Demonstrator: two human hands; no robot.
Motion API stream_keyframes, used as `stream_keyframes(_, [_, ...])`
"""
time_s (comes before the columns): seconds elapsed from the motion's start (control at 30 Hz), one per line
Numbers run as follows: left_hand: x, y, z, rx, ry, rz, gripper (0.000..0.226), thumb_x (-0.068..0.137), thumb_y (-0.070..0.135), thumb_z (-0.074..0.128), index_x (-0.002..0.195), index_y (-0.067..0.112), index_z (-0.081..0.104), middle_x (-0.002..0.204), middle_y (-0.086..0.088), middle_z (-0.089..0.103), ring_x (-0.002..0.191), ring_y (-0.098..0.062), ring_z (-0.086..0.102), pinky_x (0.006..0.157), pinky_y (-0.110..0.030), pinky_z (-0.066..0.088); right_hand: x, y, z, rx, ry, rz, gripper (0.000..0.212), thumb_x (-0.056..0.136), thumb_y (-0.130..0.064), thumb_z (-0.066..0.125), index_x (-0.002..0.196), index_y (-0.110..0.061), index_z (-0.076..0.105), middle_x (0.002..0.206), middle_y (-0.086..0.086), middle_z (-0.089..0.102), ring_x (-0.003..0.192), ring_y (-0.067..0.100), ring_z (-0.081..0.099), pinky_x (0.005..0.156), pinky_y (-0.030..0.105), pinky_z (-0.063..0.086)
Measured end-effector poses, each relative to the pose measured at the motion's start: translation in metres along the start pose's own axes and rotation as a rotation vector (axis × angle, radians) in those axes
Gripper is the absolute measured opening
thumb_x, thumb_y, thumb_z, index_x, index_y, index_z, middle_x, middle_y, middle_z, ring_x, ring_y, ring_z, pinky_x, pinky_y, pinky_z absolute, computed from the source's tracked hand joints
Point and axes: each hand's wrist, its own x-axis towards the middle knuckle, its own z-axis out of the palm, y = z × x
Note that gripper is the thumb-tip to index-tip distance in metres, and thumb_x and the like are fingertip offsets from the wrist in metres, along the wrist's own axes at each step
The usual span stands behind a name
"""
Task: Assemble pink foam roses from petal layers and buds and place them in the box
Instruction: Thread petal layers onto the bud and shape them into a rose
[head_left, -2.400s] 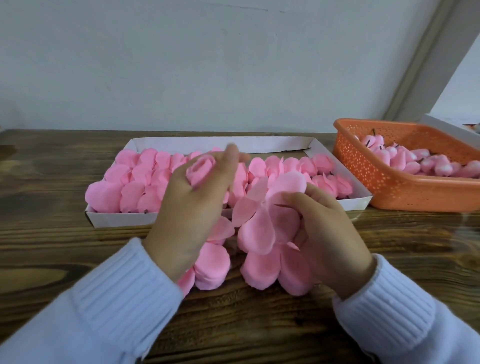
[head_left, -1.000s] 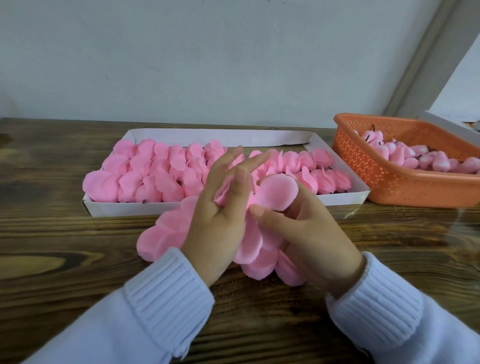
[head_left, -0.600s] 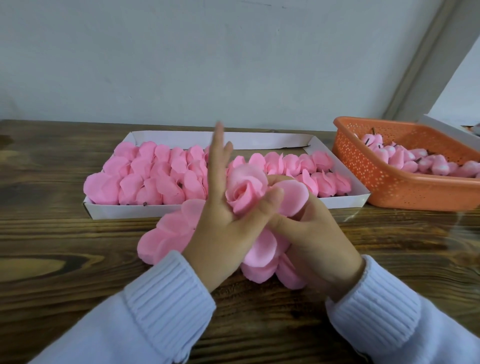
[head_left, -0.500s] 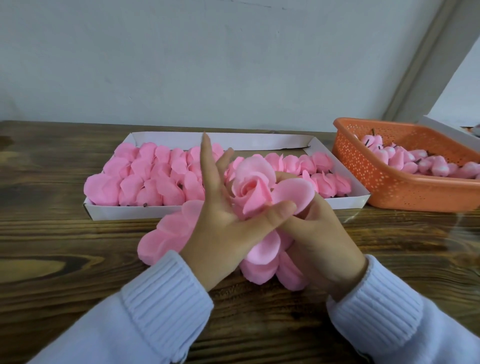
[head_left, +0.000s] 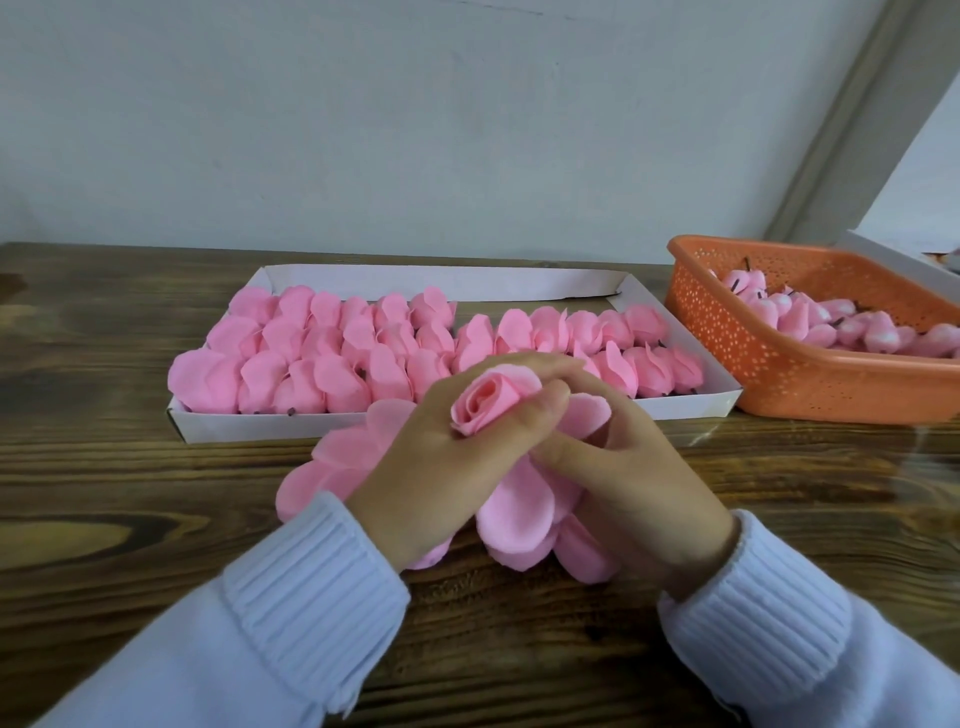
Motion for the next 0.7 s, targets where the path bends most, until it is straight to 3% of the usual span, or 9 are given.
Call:
stream_keyframes(0.07, [0.0005,-0.0001,0.0006,-0.019,0.032,-0.019,0.027,0.088,0.027,0.053,0.110,0.021,0.067,0.105,0.010,0.073,0.104,-0.001,0.065,0.082,-0.011,0.048,-0.0007,0.0003,-0.0010,-0.082,0.056,0.004,0.033,0.083,-0.014,0.064,0.112,-0.001,0.061,0.111,0.020,0.067,0.105,0.033,0.064,0.091,0.041,0.053])
stream_keyframes(0.13, [0.0007,-0.0022,-0.0002,-0.033,0.063,-0.037,0.032,0.091,0.034,0.054,0.117,0.018,0.063,0.110,0.009,0.072,0.108,-0.001,0.063,0.086,-0.012,0.048,-0.0009,0.0003,-0.0011,-0.289,0.155,-0.065,0.021,0.087,-0.016,0.058,0.105,-0.009,0.067,0.104,0.009,0.071,0.098,0.021,0.067,0.082,0.029,0.054])
stream_keyframes(0.27, [0.0018,-0.0031,0.0002,-0.039,0.104,-0.020,0.038,0.078,0.043,0.052,0.112,0.029,0.062,0.109,0.020,0.070,0.109,0.009,0.058,0.083,-0.006,0.045,-0.0008,-0.0021,-0.0021,-0.632,0.300,-0.204,0.016,0.093,-0.010,0.060,0.095,-0.023,0.070,0.093,-0.007,0.073,0.085,0.009,0.068,0.073,0.022,0.054])
stream_keyframes(0.43, [0.0006,-0.0048,-0.0010,0.024,0.091,-0.015,0.040,0.079,0.049,0.055,0.116,0.032,0.059,0.108,0.024,0.069,0.108,0.011,0.058,0.084,-0.006,0.045,-0.0034,-0.0019,-0.0020,-0.816,0.399,-0.355,0.009,0.086,-0.019,0.061,0.080,-0.019,0.067,0.073,-0.007,0.066,0.066,0.009,0.060,0.060,0.018,0.047])
stream_keyframes(0.57, [-0.0031,0.0006,0.0024,0.077,0.018,0.034,0.021,0.086,0.039,0.052,0.106,0.039,0.059,0.073,0.032,0.068,0.061,0.021,0.058,0.054,0.004,0.039,-0.0044,-0.0038,-0.0027,-0.852,0.448,-0.444,0.016,0.086,-0.016,0.063,0.070,-0.020,0.062,0.062,-0.009,0.060,0.056,0.006,0.053,0.054,0.013,0.041])
stream_keyframes(0.63, [-0.0022,0.0015,0.0026,0.088,-0.018,0.050,0.014,0.093,0.037,0.058,0.099,0.048,0.065,0.085,0.031,0.069,0.078,0.017,0.063,0.065,0.002,0.043,-0.0045,-0.0047,-0.0032,-0.862,0.463,-0.448,0.016,0.085,-0.016,0.063,0.069,-0.017,0.063,0.061,-0.009,0.059,0.056,0.006,0.053,0.055,0.013,0.040])
stream_keyframes(0.7, [-0.0012,-0.0011,0.0010,0.095,-0.030,0.050,0.018,0.088,0.039,0.058,0.099,0.048,0.067,0.100,0.027,0.070,0.098,0.008,0.063,0.079,-0.005,0.045,-0.0046,-0.0057,-0.0022,-0.852,0.465,-0.449,0.013,0.083,-0.017,0.065,0.071,-0.021,0.063,0.063,-0.010,0.061,0.058,0.008,0.056,0.057,0.017,0.044])
